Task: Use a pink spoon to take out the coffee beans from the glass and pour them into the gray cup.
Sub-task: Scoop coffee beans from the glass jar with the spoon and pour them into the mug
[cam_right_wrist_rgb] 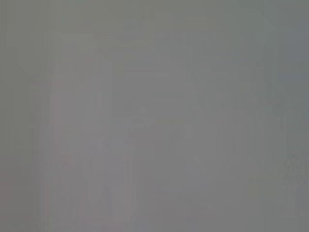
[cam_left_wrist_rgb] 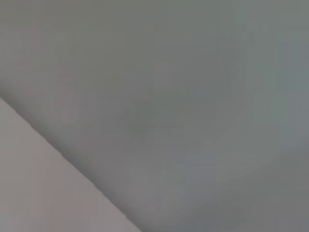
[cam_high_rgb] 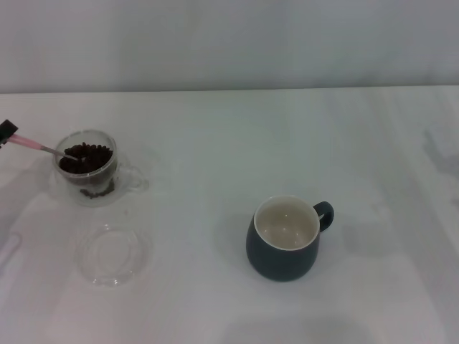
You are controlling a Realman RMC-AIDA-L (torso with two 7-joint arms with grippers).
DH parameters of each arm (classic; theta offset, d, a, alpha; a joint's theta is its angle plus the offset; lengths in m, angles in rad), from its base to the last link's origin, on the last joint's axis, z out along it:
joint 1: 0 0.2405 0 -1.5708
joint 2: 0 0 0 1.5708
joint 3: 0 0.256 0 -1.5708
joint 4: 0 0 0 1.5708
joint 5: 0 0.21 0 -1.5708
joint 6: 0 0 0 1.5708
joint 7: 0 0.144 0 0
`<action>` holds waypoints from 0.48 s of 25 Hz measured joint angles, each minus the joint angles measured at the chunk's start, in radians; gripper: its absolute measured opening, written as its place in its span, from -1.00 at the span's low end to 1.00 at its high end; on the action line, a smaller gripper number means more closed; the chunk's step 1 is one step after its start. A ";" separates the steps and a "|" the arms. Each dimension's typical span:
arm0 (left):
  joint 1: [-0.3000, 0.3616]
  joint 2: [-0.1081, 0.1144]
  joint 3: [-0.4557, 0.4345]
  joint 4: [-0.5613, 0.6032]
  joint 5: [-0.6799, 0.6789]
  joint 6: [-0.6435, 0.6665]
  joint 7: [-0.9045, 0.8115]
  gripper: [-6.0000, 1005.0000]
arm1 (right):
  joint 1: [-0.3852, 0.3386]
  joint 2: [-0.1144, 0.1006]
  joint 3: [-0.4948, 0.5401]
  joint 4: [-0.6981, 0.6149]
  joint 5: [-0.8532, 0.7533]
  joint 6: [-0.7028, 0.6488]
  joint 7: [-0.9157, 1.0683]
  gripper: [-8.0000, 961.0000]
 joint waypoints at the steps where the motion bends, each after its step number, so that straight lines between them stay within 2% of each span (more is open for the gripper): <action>1: 0.001 -0.001 0.000 -0.001 -0.007 0.001 0.000 -0.72 | 0.000 0.000 0.000 -0.001 0.000 0.001 0.000 0.82; 12: 0.013 -0.003 0.000 -0.011 -0.057 0.011 -0.011 -0.72 | 0.003 0.000 0.000 -0.005 0.003 0.006 0.000 0.82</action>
